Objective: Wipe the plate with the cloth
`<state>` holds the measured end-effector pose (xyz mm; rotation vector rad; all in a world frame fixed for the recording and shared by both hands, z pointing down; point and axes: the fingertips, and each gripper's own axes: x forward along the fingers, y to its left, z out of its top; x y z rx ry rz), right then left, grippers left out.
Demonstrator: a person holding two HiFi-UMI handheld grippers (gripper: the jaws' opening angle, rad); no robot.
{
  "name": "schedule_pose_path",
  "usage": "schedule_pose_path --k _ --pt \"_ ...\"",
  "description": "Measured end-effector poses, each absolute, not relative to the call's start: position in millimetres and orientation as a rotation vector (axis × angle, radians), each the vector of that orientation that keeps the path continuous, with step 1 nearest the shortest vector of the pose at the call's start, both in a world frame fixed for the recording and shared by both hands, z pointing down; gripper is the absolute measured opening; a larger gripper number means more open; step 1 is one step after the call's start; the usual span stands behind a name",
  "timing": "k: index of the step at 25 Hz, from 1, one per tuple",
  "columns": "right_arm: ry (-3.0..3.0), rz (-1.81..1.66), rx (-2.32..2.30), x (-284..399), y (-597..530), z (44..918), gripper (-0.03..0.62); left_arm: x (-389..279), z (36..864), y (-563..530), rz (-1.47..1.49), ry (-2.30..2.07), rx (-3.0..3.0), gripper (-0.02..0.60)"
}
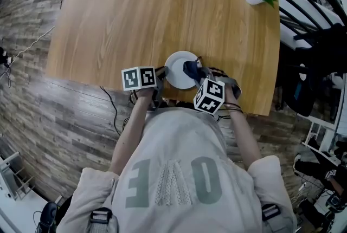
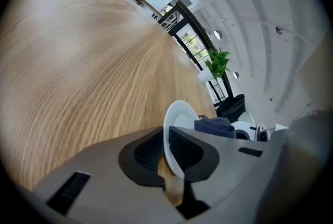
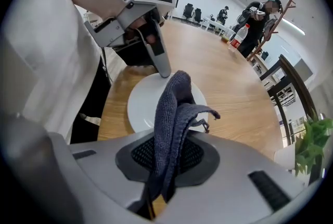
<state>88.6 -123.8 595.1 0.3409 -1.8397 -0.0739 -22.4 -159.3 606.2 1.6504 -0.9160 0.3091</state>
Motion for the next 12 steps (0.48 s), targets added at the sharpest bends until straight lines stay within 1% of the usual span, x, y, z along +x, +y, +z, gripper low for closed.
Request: schedule_pose_path --k 8,12 --pt "-1.906 0.045 0.187 78 -72 592 0.057 -23 606 -159 0.307 -0.914 1.651 0.040" --pt "-1.932 0.061 0.212 79 -79 585 0.057 -21 607 -159 0.306 -0.910 1.647 0.040"
